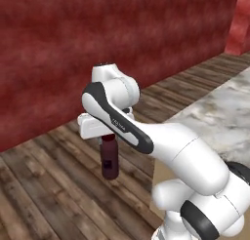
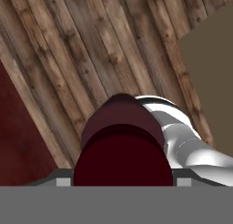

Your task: There is a wine glass and glass cup on the dining counter. Place the wine bottle next to the wine glass and the juice bottle next to the glass cup.

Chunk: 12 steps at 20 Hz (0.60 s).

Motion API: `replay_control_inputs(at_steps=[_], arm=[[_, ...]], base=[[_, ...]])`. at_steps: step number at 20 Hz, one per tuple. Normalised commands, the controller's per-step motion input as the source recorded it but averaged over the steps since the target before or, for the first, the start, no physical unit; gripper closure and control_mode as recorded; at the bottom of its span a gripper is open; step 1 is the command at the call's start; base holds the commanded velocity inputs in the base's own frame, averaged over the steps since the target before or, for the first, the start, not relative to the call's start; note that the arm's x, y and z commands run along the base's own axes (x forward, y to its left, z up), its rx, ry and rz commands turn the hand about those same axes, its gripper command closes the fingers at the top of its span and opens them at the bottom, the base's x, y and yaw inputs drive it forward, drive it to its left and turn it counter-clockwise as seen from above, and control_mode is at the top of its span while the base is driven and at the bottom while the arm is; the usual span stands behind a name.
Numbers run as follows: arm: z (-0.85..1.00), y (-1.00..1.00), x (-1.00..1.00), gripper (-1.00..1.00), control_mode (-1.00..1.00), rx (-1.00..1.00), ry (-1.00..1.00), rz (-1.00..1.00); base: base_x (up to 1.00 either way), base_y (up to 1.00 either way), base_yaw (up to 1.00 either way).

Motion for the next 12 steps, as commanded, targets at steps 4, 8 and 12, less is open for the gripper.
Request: replay_control_inputs(at_steps=[4, 8, 12], arm=[[0.00, 0.00, 0.00, 1.00, 1.00, 0.00, 0.00, 0.00], [0.00, 0.00, 0.00, 1.00, 1.00, 0.00, 0.00, 0.00], [0.00, 0.00, 0.00, 1.00, 1.00, 0.00, 0.00, 0.00]], base=[[0.77, 0.53, -0.10], [0.77, 0.52, -0.10], [0.79, 0.49, -0.11]])
